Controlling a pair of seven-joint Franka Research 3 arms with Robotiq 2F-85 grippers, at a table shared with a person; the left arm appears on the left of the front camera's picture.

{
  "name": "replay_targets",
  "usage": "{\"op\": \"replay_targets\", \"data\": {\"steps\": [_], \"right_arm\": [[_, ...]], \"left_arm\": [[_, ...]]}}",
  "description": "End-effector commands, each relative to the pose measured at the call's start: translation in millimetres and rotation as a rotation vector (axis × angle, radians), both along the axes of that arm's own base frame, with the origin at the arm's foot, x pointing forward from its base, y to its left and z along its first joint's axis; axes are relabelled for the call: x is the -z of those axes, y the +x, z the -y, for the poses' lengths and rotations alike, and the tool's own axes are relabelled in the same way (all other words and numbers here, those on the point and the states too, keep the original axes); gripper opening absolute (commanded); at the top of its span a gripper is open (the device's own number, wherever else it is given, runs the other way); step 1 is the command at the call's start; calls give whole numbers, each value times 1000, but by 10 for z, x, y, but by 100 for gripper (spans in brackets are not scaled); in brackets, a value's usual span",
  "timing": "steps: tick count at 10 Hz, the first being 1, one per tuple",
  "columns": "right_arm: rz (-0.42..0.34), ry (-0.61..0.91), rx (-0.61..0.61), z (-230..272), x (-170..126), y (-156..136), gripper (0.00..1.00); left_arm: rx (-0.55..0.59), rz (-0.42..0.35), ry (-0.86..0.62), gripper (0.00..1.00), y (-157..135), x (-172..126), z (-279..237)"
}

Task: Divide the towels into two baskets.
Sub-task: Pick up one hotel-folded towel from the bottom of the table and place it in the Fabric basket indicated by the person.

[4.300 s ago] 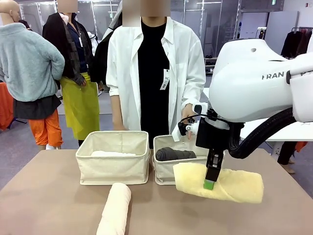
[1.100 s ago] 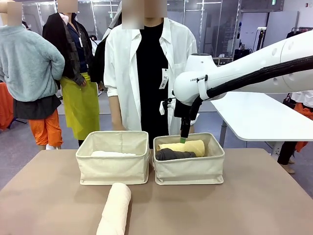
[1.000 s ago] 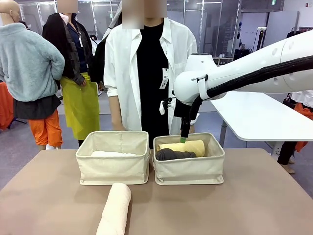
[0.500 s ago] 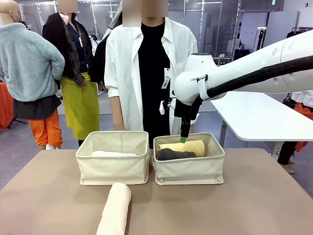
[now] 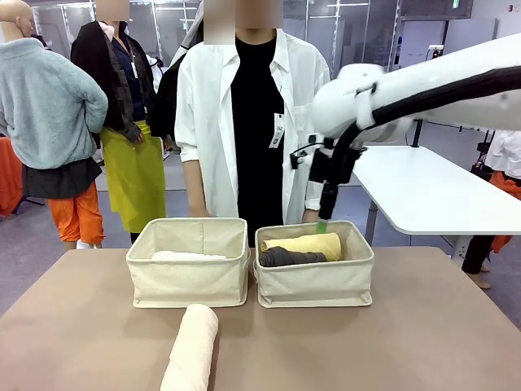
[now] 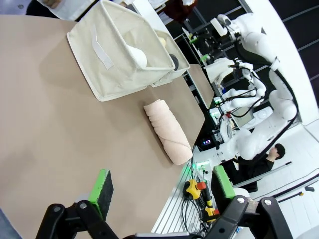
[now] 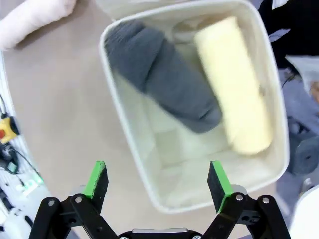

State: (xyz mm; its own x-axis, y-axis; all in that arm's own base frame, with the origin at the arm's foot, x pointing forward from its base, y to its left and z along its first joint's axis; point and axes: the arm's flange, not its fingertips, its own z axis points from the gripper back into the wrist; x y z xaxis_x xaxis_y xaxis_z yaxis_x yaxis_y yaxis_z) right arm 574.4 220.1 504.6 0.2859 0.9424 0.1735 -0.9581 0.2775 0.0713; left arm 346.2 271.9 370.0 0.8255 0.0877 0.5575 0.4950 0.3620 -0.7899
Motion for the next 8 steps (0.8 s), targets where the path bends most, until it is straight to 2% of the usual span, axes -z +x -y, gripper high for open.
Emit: {"op": "replay_targets", "data": {"steps": [1, 5, 8], "right_arm": [[-58, 62, 118, 588, 64, -433, 100], [-211, 420, 506, 2047, 198, -954, 100], [-320, 790, 670, 3187, 473, -1323, 100]], "left_arm": [[3, 5, 7, 100, -57, -16, 12], [3, 5, 7, 100, -57, -16, 12], [3, 5, 7, 100, -57, -16, 12]]}}
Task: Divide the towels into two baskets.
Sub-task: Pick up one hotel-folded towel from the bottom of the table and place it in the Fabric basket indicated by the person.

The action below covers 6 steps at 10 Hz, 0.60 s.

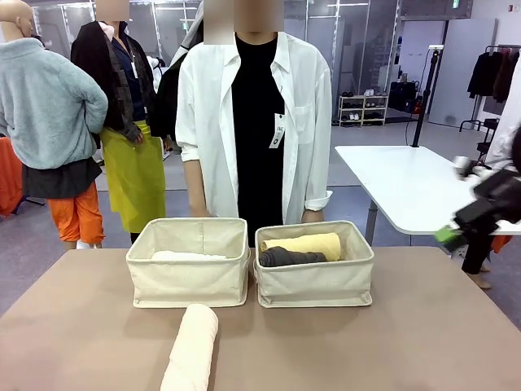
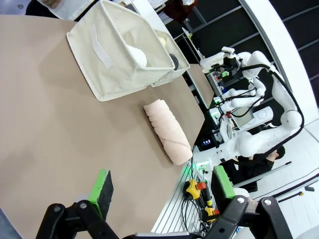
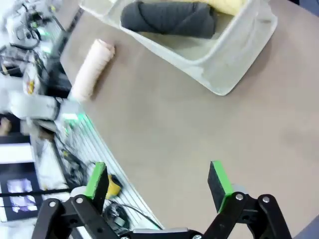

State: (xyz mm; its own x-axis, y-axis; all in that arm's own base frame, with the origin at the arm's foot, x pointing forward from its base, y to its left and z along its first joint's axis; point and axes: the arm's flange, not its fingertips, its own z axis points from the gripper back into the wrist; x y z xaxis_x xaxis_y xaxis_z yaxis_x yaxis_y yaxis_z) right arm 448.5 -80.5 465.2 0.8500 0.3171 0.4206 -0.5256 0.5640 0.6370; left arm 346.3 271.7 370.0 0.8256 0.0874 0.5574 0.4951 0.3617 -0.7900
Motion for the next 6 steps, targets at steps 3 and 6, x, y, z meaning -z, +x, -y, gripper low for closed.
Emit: {"op": "replay_targets", "data": {"steps": [3, 6], "right_arm": [[6, 311, 104, 1085, 448, -330, 100], [-78, 443, 167, 1766, 939, -510, 100]], "left_arm": [[3, 5, 7, 100, -58, -16, 10], [3, 5, 7, 100, -58, -16, 10]]}}
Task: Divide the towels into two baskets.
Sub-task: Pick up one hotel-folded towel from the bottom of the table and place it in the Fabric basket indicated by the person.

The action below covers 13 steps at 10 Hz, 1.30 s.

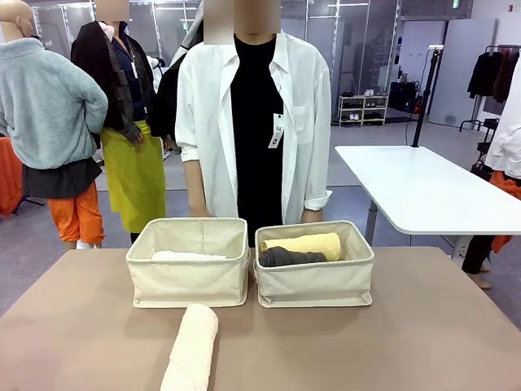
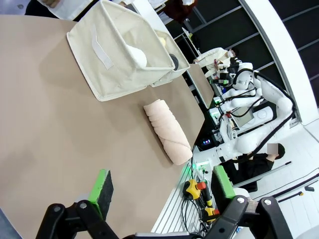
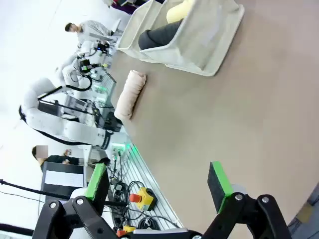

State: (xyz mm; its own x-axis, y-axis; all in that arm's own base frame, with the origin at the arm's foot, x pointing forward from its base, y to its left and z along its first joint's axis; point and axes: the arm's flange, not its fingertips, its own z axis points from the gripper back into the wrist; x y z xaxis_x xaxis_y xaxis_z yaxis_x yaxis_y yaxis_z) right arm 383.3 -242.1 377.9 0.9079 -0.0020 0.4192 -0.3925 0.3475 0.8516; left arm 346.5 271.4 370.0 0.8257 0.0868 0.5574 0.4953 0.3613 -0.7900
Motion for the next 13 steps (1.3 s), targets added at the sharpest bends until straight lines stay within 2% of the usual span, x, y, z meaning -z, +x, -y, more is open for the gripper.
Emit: {"op": "replay_targets", "data": {"steps": [1, 2, 3, 13], "right_arm": [[-35, 66, 29, 256, 269, 169, 100], [-24, 95, 50, 273, 421, 246, 100], [-34, 31, 18, 159, 200, 0, 100], [-34, 31, 18, 159, 200, 0, 100]], "left_arm": [[2, 5, 7, 100, -60, -16, 7], [2, 5, 7, 100, -60, -16, 7], [2, 5, 7, 100, -60, -16, 7], [2, 5, 7, 100, -60, -16, 7]]}}
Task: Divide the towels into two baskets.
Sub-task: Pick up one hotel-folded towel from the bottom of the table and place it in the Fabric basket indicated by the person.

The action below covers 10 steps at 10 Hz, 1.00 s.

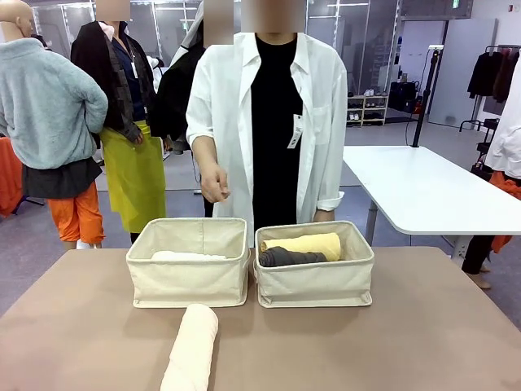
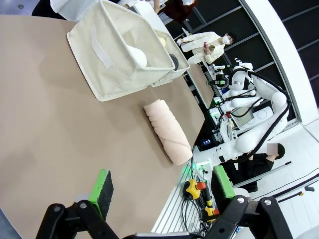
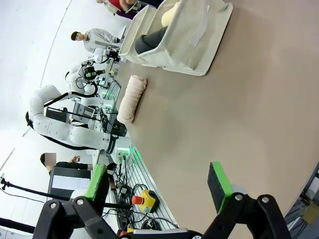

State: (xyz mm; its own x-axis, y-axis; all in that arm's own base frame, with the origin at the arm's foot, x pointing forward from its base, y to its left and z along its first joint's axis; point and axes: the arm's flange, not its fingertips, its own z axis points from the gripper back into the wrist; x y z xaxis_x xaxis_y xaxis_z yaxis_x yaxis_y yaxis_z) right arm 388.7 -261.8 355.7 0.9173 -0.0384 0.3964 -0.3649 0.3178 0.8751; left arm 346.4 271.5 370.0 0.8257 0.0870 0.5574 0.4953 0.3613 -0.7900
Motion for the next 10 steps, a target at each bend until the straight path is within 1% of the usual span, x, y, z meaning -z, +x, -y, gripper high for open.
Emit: {"op": "replay_targets", "data": {"steps": [1, 10], "right_arm": [[-10, -12, -3, -38, -21, -54, 100], [-10, -12, -3, -38, -21, -54, 100]], "left_arm": [[2, 5, 8, 100, -59, -16, 8], [2, 5, 8, 100, -59, -16, 8]]}}
